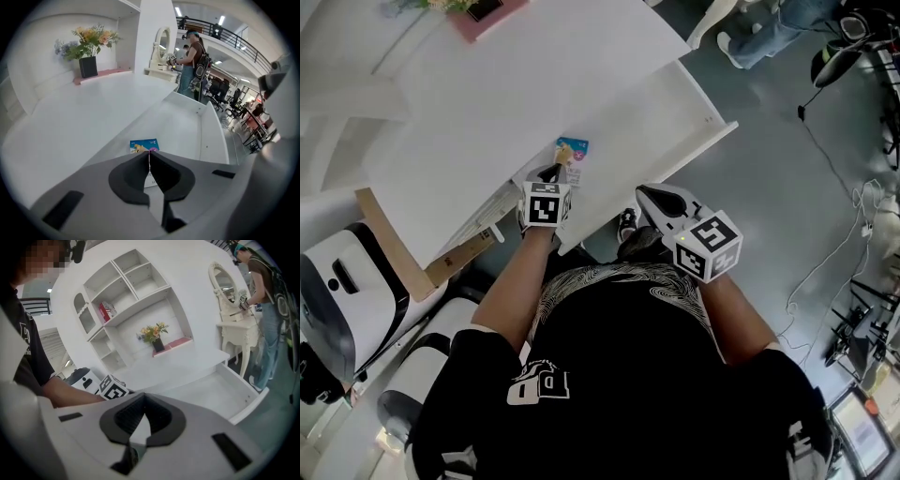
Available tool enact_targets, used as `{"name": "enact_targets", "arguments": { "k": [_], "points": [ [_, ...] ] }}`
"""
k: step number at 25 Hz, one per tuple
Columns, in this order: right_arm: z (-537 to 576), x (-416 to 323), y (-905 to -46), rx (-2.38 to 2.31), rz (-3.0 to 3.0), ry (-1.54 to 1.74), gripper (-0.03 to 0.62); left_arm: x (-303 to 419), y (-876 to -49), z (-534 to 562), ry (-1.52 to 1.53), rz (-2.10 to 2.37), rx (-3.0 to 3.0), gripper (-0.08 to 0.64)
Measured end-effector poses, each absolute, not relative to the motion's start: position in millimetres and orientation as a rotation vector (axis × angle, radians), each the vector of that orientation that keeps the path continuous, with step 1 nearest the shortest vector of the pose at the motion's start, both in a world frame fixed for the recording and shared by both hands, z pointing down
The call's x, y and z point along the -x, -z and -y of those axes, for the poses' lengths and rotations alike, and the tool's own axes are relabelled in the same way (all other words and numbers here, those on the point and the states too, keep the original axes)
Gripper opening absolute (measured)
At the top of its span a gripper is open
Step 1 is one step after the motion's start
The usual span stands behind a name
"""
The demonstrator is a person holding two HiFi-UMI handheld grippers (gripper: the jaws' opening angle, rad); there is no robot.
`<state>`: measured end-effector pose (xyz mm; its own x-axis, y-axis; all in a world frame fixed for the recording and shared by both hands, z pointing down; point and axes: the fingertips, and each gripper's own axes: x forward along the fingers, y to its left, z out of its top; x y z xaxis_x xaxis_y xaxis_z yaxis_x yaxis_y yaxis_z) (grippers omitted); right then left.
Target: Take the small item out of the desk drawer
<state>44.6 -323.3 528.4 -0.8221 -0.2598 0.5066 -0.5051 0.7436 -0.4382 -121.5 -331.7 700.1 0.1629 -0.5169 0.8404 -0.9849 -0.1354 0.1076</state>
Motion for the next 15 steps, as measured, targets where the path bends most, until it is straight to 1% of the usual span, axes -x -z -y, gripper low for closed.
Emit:
{"name": "enact_targets", "arguments": {
  "k": [12, 13, 15],
  "points": [
    [337, -59, -557, -0.501, 2.463, -0.837, 0.009, 121, -747, 352, -0.886, 1.429, -1.663, 0.017],
    [339, -58, -557, -0.497, 2.465, -0.838, 0.009, 121, -751, 353, -0.888, 1.429, -1.658, 0.024],
    [342, -58, -559, -0.489, 2.469, -0.839, 0.009, 121, -758, 354, -0.892, 1.429, -1.646, 0.064]
  ]
}}
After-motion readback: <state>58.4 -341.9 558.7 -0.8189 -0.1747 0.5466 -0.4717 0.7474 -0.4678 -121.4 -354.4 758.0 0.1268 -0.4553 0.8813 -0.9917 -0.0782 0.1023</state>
